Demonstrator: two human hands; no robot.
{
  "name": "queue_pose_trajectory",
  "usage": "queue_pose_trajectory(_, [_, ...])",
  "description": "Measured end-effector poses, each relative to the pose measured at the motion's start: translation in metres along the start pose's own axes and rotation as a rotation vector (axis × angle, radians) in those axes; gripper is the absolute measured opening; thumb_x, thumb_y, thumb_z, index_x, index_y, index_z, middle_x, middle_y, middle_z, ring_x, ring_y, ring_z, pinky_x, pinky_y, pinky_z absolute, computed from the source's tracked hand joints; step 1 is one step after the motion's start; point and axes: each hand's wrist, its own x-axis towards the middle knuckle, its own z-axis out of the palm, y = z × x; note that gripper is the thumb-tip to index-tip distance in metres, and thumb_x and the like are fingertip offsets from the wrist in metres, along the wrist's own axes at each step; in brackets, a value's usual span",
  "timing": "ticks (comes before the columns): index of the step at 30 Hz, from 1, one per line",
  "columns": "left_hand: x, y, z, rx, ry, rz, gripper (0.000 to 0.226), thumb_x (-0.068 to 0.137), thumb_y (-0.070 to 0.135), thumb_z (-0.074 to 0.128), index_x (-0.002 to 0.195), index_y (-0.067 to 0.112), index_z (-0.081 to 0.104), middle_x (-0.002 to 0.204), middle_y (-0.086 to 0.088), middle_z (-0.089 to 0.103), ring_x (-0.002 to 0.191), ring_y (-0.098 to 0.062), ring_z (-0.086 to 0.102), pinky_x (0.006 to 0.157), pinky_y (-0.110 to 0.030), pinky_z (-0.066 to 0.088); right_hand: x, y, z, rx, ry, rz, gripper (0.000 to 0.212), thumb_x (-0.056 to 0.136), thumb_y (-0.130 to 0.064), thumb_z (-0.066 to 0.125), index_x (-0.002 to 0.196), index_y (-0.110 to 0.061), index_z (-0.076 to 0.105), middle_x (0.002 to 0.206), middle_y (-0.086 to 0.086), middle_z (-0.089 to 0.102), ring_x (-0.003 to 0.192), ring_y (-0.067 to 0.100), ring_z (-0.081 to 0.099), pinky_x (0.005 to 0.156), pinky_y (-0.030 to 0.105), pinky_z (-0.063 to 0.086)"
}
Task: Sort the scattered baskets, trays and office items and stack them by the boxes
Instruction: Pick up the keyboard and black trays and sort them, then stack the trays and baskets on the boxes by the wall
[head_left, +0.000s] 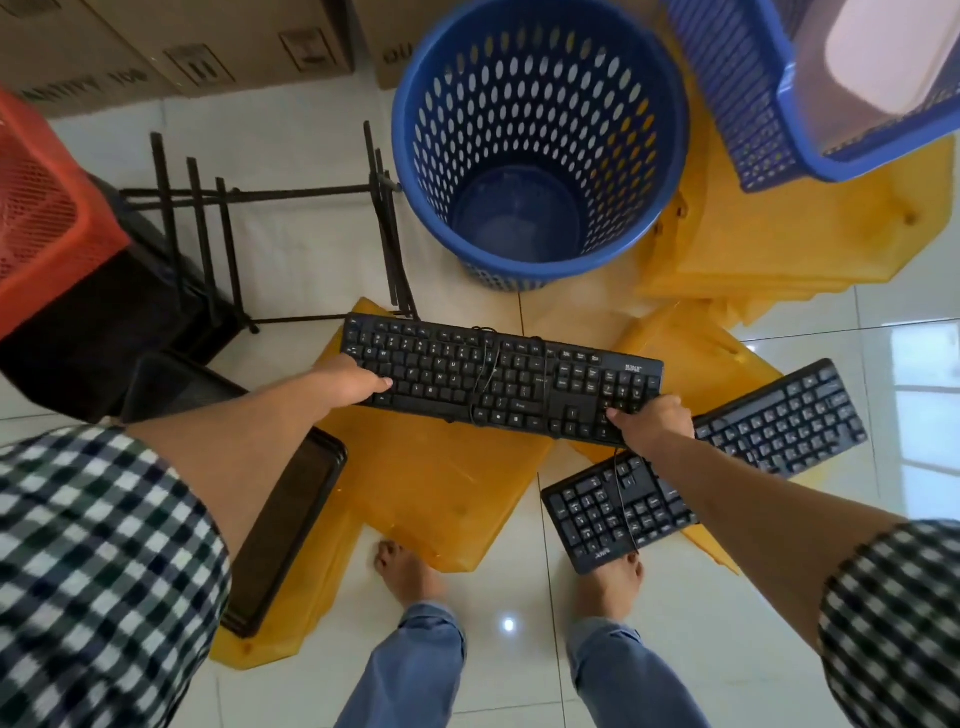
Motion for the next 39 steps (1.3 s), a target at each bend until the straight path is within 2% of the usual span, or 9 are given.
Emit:
queue_pose_trajectory(3, [-0.002,-0.003,0.015,-0.014,0.000,-0.043,0.060,0.096,0.034,0.066,0.148,0.016,0.043,0.148,-0.010,0.048,0.136,-0.031,0.043,0.115,-0.046,0.034,0.001,-0.004,0.002,-0.042,0.085,-0.050,0.073,0.092,-0.042,0.072,0.140,0.000,0.038,0.142,0.020,0.044,0.135,0.038,0.040,0.110,0.046,0.037])
queue_pose_trajectory(5, [-0.009,-0.003,0.022,-0.002,0.011,-0.041,0.062,0.095,0.035,0.067,0.149,0.017,0.042,0.149,-0.011,0.047,0.136,-0.031,0.044,0.113,-0.046,0.035,-0.005,-0.003,0.001,-0.053,0.081,-0.071,0.073,0.093,-0.043,0.069,0.142,0.000,0.036,0.143,0.020,0.042,0.136,0.037,0.038,0.111,0.046,0.035])
queue_pose_trajectory(9, [-0.045,0.004,0.026,0.061,0.088,-0.023,0.084,0.096,0.037,0.064,0.160,0.020,0.013,0.154,-0.011,0.039,0.137,-0.033,0.043,0.112,-0.048,0.038,-0.037,0.009,-0.010,0.057,0.024,-0.067,0.084,0.091,-0.046,0.068,0.151,-0.004,0.027,0.149,0.020,0.036,0.139,0.039,0.034,0.113,0.047,0.033])
queue_pose_trajectory(11, [-0.076,0.009,0.028,0.109,0.128,-0.003,0.087,0.096,0.038,0.063,0.161,0.021,0.007,0.156,-0.012,0.036,0.136,-0.033,0.044,0.112,-0.048,0.040,-0.068,0.017,-0.021,0.094,0.023,-0.103,0.087,0.090,-0.048,0.067,0.153,-0.007,0.024,0.150,0.019,0.035,0.140,0.038,0.033,0.113,0.048,0.032])
queue_pose_trajectory(14, [-0.137,0.020,0.028,0.263,0.179,0.038,0.087,0.096,0.047,0.059,0.161,0.025,0.005,0.160,-0.010,0.027,0.141,-0.032,0.038,0.114,-0.052,0.038,-0.127,0.029,-0.046,0.053,0.016,-0.206,0.095,0.091,-0.052,0.064,0.159,-0.011,0.011,0.157,0.017,0.027,0.144,0.036,0.027,0.116,0.050,0.030])
queue_pose_trajectory(18, [-0.229,0.036,0.026,0.453,0.237,0.122,0.087,0.096,0.054,0.054,0.161,0.029,0.001,0.168,-0.007,0.007,0.152,-0.032,0.018,0.118,-0.053,0.029,-0.205,0.049,-0.092,0.013,0.049,-0.320,0.091,0.094,-0.046,0.059,0.161,-0.017,0.005,0.167,0.012,0.012,0.152,0.033,0.015,0.121,0.051,0.025])
queue_pose_trajectory(26, [-0.401,0.069,0.007,0.535,0.374,0.238,0.079,0.098,0.053,0.049,0.161,0.029,0.007,0.168,-0.009,0.006,0.153,-0.034,0.013,0.120,-0.051,0.021,-0.333,0.088,-0.202,0.023,0.230,-0.459,0.092,0.094,-0.063,0.050,0.161,-0.021,0.002,0.170,0.008,-0.003,0.156,0.027,-0.003,0.125,0.053,0.008])
queue_pose_trajectory(34, [-0.519,0.122,-0.001,0.613,0.475,0.418,0.076,0.101,0.051,0.045,0.161,0.026,0.006,0.168,-0.008,0.002,0.153,-0.034,0.008,0.122,-0.051,0.018,-0.412,0.127,-0.277,0.164,0.359,-0.386,0.089,0.094,-0.069,0.041,0.161,-0.023,0.006,0.170,0.007,-0.003,0.156,0.026,-0.007,0.124,0.057,0.006])
queue_pose_trajectory(39, [-0.562,0.176,-0.005,0.720,0.498,0.639,0.074,0.103,0.055,0.038,0.161,0.027,0.002,0.169,-0.006,-0.005,0.155,-0.033,0.001,0.123,-0.052,0.012,-0.454,0.140,-0.315,0.365,0.486,-0.270,0.088,0.094,-0.070,0.041,0.162,-0.024,0.006,0.170,0.006,-0.006,0.156,0.026,-0.007,0.123,0.057,0.005])
